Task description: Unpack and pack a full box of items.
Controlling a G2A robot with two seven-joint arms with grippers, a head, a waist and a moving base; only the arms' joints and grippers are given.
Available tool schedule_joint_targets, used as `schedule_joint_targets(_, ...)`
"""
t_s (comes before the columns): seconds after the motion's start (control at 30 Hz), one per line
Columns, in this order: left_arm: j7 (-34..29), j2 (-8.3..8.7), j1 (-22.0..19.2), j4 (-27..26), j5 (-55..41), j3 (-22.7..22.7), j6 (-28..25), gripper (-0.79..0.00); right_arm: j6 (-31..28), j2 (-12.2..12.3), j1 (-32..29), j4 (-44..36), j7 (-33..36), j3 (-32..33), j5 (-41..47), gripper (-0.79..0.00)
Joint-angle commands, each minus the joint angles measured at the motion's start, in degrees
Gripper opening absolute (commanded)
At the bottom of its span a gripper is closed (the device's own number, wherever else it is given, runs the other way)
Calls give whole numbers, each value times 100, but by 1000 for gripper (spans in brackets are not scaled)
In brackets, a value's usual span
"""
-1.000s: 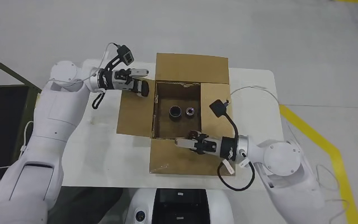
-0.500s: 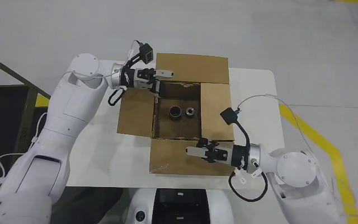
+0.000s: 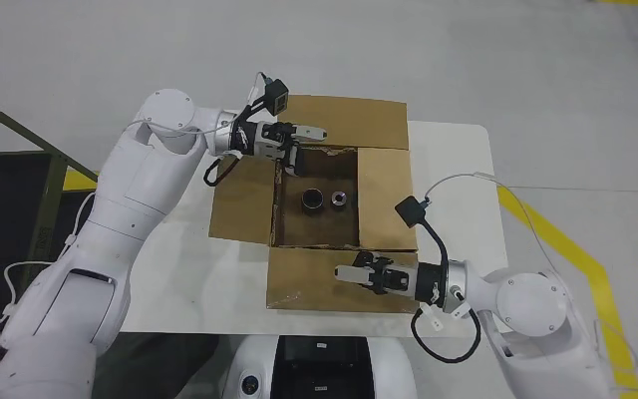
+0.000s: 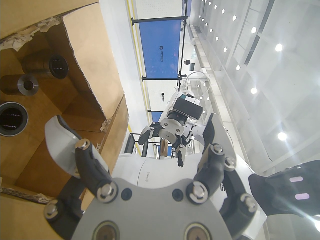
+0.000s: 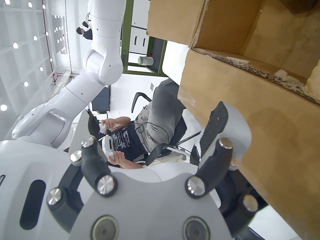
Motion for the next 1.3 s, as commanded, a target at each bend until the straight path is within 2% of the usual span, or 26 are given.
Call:
schedule_joint_targets(0.0,0,0,0,0,0,0,0,0,0,0,0,0,0,0,0,0)
schedule_joint_targets(0.23,43,-1,9,-24,0,-2,-2,0,-7,0,-4,2,-17,-7,-9,0)
schedule_joint_targets(0.43,351,-53,42,-368,176,168,296,0,97,50,-81,-142,38,-159,-289,0)
schedule_joint_targets(0.9,989,-466,-242,-273,202,1028,501,0,325,162,-387,-555,-73,-239,-503,0)
schedule_joint_targets(1.27,1677,-758,-306,-253,912,1639,440,0,454,233,-635,-638,-410,28,-329,0)
